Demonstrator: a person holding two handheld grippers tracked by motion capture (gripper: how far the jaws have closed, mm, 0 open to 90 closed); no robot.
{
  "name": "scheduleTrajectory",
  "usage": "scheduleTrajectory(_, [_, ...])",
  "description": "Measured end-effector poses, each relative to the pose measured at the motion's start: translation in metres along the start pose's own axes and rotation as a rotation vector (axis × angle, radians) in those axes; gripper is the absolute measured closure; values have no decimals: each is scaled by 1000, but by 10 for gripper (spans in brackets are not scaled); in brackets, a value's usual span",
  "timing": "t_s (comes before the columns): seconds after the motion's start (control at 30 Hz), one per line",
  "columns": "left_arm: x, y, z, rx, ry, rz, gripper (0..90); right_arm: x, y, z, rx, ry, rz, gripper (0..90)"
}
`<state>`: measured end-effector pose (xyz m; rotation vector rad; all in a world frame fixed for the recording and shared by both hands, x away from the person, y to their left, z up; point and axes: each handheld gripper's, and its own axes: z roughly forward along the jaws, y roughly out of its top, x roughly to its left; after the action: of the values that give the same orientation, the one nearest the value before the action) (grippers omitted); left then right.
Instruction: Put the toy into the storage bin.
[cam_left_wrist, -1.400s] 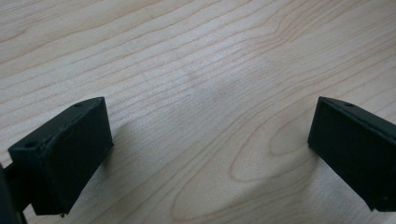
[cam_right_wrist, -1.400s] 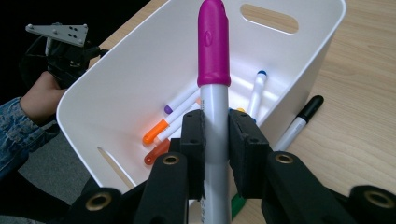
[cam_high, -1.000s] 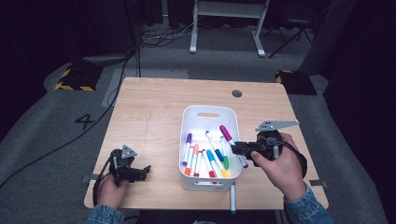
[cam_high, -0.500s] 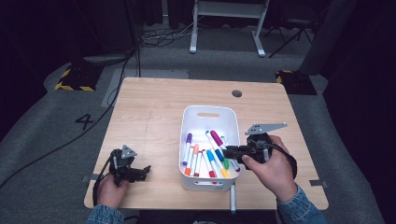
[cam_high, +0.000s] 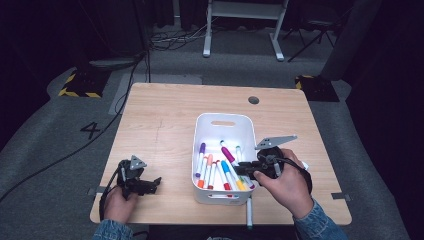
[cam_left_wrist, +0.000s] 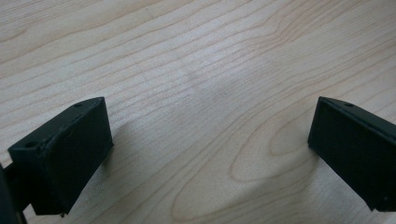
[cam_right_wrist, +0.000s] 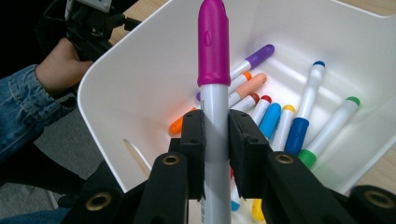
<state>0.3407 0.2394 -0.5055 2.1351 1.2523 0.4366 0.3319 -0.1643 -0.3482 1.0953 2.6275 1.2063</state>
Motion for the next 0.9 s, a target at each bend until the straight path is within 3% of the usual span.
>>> scheduleTrajectory(0.47, [0, 0, 0, 1, -4, -2, 0, 3, -5, 23, 86, -26, -27, 767])
scheduleTrajectory(0.53, [0, 0, 0, 1, -2, -1, 0, 3, -6, 24, 98, -33, -24, 726])
scheduleTrajectory(0.7, [0, 0, 0, 0, -3, -1, 0, 3, -5, 19, 29, -47, -47, 580])
scheduleTrajectory(0.9, [0, 0, 0, 1, -3, -1, 0, -1, -5, 4, -42, -68, -41, 565])
